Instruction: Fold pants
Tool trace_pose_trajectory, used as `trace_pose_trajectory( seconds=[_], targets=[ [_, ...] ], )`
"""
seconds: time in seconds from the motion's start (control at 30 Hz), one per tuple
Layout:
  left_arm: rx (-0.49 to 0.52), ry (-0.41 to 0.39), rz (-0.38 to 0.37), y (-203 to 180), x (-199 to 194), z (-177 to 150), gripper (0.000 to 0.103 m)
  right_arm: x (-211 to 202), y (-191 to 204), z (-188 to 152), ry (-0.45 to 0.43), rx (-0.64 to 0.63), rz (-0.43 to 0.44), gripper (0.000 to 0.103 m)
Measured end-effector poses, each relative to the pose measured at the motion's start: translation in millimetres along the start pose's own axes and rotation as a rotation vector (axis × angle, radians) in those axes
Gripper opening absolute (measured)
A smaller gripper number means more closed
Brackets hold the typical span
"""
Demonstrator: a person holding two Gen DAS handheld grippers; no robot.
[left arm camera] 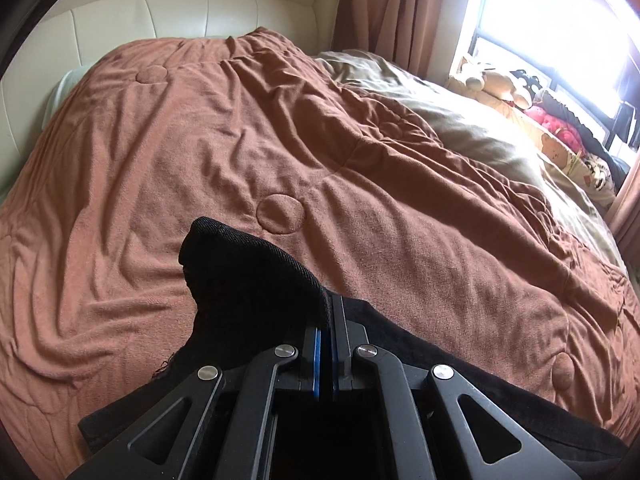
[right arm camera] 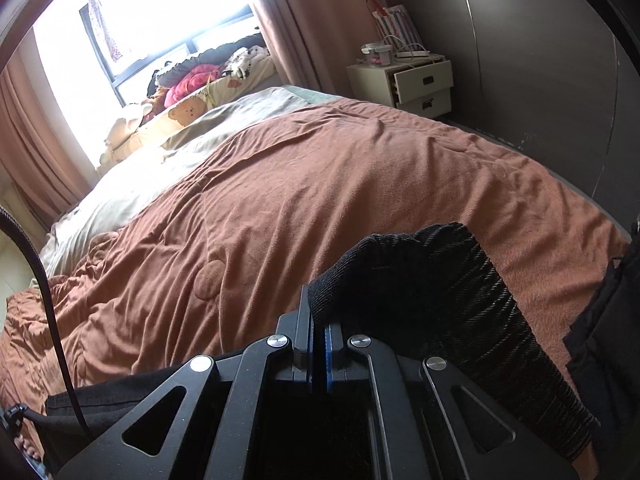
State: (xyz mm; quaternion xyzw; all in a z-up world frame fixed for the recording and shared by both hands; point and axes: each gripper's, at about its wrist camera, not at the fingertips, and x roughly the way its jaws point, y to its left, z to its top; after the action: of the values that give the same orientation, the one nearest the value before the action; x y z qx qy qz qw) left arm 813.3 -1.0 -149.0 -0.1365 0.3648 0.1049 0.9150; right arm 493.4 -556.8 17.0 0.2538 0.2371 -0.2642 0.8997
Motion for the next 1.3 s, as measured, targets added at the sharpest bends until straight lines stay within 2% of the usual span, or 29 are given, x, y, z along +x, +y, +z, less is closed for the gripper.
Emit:
trace_pose_trajectory(
  seconds=[0.2,0.4,0.43,0.47,0.5,0.53,0.57,0.6,0.63,0.67,0.7,0.73,0.9,1.07,1.3],
  targets=[
    [0.043,-0.003,0.041,-14,25,4,0.003,21,18,5,-0.019,-0.049,-0.022,0.001],
    [0.084,0.045,0.045,-32,52,7,0.007,52,24,3,-0.008,-0.07,-0.078,0.001],
    [0.105,0.056,0.055,-34,54,6,0.014,58,24,3,0.007,-0.057,-0.082,0.001],
    [0.122,0.061,0.062,-35,55,4,0.029,62,23,1,0.021,-0.047,-0.076,0.002],
    [0.132,0.054,0.054,-34,52,2,0.041,66,23,-1,0.037,-0.05,-0.077,0.004],
    [0.138,0.038,0.043,-32,46,1,0.064,66,23,0,0.048,-0.057,-0.073,0.006],
    [0.143,0.015,0.043,-28,39,-1,0.078,65,23,-2,0.055,-0.062,-0.063,0.009],
    [0.15,-0.011,0.048,-25,31,-2,0.081,62,21,-3,0.059,-0.066,-0.063,0.022],
    [0.161,-0.023,0.048,-23,25,-2,0.081,56,20,-2,0.054,-0.07,-0.063,0.034],
    [0.168,-0.017,0.048,-20,21,-3,0.081,49,18,-3,0.045,-0.071,-0.037,0.06],
    [0.167,-0.006,0.043,-15,17,-3,0.081,41,15,-1,0.037,-0.074,-0.016,0.081],
    [0.164,0.005,0.035,-11,12,-3,0.081,32,14,0,0.025,-0.085,-0.012,0.086],
    [0.159,0.005,0.049,13,-22,-9,0.081,-9,8,-10,0.035,-0.111,0.019,0.086],
    [0.121,0.015,0.039,39,-60,-16,0.081,-48,-3,-34,0.068,-0.151,0.026,0.086],
    [0.119,0.013,0.036,60,-106,-26,0.081,-100,-15,-68,0.111,-0.177,0.046,0.086]
  ],
)
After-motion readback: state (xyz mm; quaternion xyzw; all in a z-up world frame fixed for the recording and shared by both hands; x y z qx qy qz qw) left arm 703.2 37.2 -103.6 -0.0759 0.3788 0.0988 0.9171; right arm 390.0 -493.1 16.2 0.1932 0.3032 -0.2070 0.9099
